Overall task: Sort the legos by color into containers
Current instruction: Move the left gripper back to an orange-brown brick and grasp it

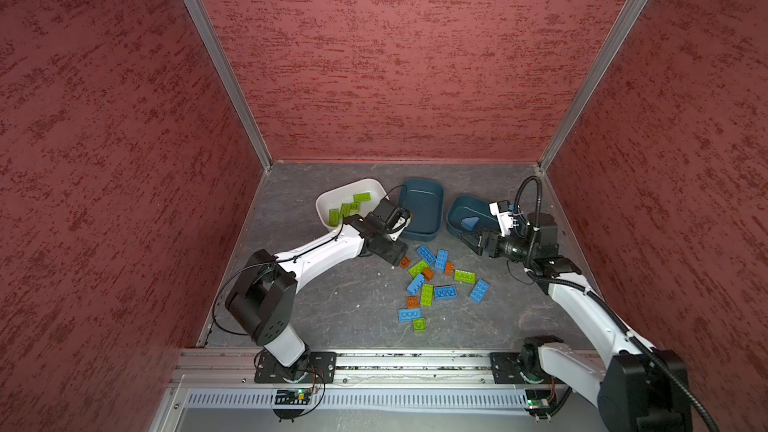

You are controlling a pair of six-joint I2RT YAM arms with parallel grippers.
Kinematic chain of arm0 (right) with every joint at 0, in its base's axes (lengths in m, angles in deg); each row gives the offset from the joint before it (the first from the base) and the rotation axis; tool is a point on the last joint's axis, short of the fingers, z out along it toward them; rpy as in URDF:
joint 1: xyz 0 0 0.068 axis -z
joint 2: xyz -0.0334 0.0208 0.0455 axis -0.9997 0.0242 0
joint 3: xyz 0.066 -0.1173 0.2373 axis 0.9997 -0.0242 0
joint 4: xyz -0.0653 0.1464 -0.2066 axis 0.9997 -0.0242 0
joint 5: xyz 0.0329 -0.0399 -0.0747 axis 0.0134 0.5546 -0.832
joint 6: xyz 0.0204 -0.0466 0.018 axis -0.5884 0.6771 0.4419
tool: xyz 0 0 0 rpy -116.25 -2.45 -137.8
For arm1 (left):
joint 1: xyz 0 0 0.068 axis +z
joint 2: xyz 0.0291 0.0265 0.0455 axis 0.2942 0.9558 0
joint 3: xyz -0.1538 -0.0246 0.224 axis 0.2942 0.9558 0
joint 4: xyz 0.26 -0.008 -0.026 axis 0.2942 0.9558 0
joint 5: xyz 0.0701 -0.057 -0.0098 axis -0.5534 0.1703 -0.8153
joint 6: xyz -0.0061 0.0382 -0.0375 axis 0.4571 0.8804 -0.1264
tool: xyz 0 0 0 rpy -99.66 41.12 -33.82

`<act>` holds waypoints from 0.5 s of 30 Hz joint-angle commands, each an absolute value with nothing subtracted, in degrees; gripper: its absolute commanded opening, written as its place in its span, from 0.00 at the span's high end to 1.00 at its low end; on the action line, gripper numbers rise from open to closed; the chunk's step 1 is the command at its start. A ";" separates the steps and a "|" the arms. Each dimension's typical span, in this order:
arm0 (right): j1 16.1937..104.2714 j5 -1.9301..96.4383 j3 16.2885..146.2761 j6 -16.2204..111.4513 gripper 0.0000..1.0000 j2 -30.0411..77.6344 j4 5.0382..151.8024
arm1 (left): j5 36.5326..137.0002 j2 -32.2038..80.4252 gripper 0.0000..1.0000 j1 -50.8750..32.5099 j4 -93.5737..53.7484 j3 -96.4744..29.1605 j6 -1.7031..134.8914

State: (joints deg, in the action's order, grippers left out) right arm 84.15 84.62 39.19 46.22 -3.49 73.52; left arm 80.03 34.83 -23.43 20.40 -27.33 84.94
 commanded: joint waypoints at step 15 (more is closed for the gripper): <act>83.78 84.22 36.64 46.72 0.01 -8.32 72.52 | 77.60 46.06 0.28 -26.22 13.07 -27.26 90.25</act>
State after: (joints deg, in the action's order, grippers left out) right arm 84.15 84.55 37.22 46.03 -7.36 73.06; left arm 78.54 44.47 -25.98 14.42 -26.89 88.30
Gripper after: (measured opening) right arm 0.990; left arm 0.724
